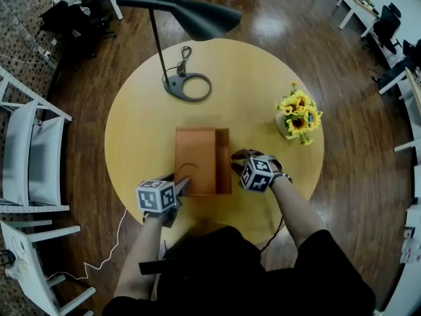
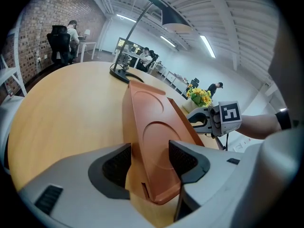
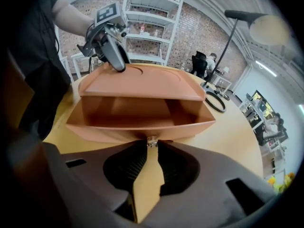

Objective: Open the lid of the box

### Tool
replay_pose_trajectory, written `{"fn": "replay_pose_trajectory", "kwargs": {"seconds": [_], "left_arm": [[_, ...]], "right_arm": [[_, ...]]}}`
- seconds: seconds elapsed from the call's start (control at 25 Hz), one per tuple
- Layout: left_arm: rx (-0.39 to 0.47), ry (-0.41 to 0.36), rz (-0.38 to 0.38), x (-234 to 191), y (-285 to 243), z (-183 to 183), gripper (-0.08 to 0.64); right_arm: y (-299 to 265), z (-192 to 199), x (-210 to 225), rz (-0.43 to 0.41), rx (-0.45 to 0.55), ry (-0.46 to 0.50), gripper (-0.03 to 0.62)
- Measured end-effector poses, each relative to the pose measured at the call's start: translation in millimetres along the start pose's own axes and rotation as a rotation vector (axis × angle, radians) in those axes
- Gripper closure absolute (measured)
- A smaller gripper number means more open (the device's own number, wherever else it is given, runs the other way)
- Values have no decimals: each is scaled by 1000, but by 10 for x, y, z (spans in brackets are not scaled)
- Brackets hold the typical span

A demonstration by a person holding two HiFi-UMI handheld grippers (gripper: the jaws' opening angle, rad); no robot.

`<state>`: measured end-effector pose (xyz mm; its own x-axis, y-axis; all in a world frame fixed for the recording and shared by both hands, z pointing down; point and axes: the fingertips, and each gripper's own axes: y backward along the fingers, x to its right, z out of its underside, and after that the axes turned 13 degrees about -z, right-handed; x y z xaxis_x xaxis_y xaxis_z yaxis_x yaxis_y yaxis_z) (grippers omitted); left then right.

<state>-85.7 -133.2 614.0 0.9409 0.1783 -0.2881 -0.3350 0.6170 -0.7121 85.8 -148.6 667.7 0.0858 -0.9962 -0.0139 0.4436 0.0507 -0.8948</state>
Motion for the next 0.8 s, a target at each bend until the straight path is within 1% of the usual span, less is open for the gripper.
{"fn": "replay_pose_trajectory", "kwargs": {"seconds": [0.12, 0.28, 0.4, 0.52, 0.68, 0.72, 0.76, 0.8], "left_arm": [[4, 8, -3, 1, 4, 1, 321], [6, 21, -6, -18, -3, 12, 321], [5, 28, -9, -25, -7, 15, 322], [8, 37, -10, -21, -2, 20, 321], [15, 50, -18, -37, -11, 25, 321], [16, 53, -20, -45, -18, 27, 322], [16, 57, -21, -53, -25, 28, 322], [17, 61, -21, -60, -32, 30, 322]], "right_arm": [[62, 166, 4, 4, -13, -15, 515], [143, 410, 18, 14, -57, -37, 515], [208, 593, 26, 25, -67, -73, 515], [248, 634, 18, 30, -36, -105, 514], [195, 652, 30, 60, -43, -122, 509], [184, 676, 28, 58, -46, -136, 491], [178, 713, 17, 53, -52, -151, 444], [180, 761, 1, 52, -58, -169, 432]]}}
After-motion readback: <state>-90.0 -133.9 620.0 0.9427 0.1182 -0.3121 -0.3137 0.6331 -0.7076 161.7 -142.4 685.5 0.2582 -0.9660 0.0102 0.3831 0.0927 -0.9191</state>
